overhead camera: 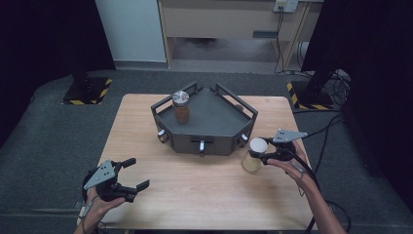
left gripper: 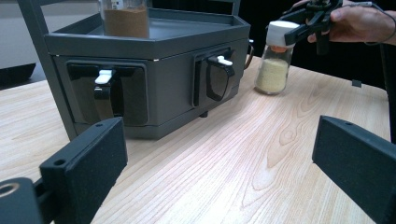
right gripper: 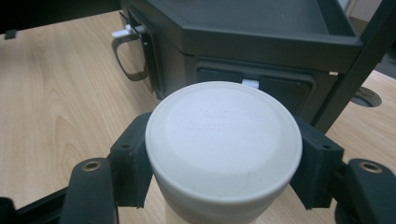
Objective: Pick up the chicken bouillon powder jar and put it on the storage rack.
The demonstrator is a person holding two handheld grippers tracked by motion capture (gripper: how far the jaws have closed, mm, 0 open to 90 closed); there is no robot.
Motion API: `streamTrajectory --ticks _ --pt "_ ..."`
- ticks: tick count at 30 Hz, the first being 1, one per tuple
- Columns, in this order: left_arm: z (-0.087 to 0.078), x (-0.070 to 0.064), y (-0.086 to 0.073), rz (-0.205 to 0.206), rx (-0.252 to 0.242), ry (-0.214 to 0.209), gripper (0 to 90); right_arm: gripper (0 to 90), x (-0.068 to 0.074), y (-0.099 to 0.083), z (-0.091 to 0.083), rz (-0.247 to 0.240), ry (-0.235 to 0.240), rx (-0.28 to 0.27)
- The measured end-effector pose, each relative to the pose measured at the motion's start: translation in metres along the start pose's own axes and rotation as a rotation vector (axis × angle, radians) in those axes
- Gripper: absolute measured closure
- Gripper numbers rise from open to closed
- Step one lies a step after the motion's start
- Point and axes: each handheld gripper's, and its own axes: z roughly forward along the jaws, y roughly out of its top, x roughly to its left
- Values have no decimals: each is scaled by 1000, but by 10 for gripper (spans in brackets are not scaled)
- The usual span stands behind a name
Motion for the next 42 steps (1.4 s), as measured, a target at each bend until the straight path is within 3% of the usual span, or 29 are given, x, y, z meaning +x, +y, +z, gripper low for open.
streamTrajectory --ticks 10,17,25,34,42 --pt "-1 0 0 -1 -1 3 20 341 -7 43 -19 -65 42 -9" --pt "0 1 0 0 1 1 20 341 -22 79 -22 -83 128 -14" --pt "-1 1 0 -3 2 1 19 341 -35 120 -10 -110 214 1" --pt "-1 1 0 -5 0 -1 19 341 -44 154 7 -109 241 -11" --pt "-1 2 0 -6 0 -1 19 342 -48 177 17 -100 230 -36"
